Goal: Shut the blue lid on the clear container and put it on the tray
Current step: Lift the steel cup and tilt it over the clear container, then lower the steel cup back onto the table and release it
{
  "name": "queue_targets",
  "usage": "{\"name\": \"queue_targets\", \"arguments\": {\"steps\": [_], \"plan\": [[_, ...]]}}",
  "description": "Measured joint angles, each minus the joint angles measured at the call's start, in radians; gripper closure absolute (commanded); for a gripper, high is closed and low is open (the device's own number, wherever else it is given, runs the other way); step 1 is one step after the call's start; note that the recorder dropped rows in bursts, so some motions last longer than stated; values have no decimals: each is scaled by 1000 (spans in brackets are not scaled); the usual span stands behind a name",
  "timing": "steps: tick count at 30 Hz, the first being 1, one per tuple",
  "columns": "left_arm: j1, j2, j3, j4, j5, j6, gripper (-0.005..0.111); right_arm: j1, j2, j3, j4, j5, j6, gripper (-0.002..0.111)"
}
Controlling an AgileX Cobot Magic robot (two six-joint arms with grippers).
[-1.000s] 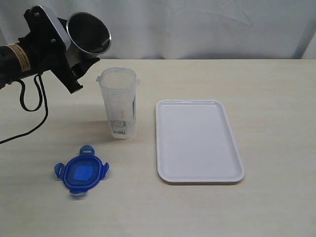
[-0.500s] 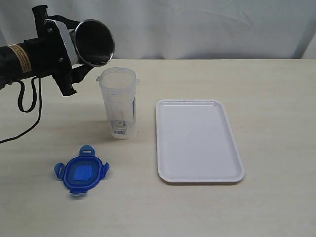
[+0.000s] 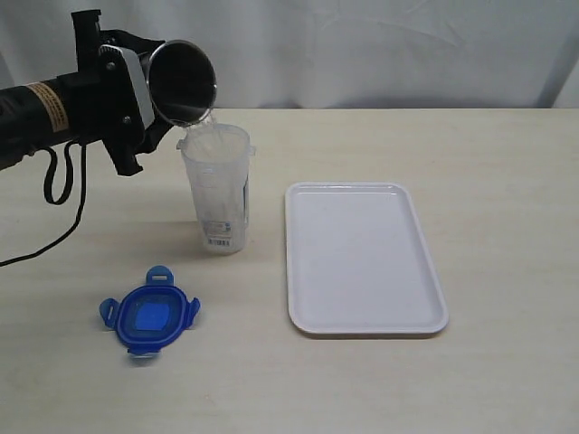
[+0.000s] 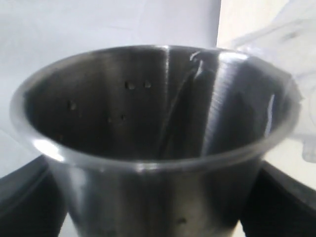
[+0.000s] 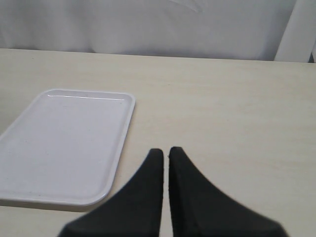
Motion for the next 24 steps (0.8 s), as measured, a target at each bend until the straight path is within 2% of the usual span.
{"name": "queue_targets", "arguments": {"steps": [7,11,19,21,24], "plan": [[0,0,0,-55,2,-17,107,0,0,0,0,0,0,104],[0,0,0,-96,32,-133,107,0,0,0,0,0,0,104],[0,31,0,-176,109,-632,107,0,0,0,0,0,0,104],[12,70,0,-179,72,-760,107,0,0,0,0,0,0,104],[49,155,0,-180,-59,-901,107,0,0,0,0,0,0,104]]}}
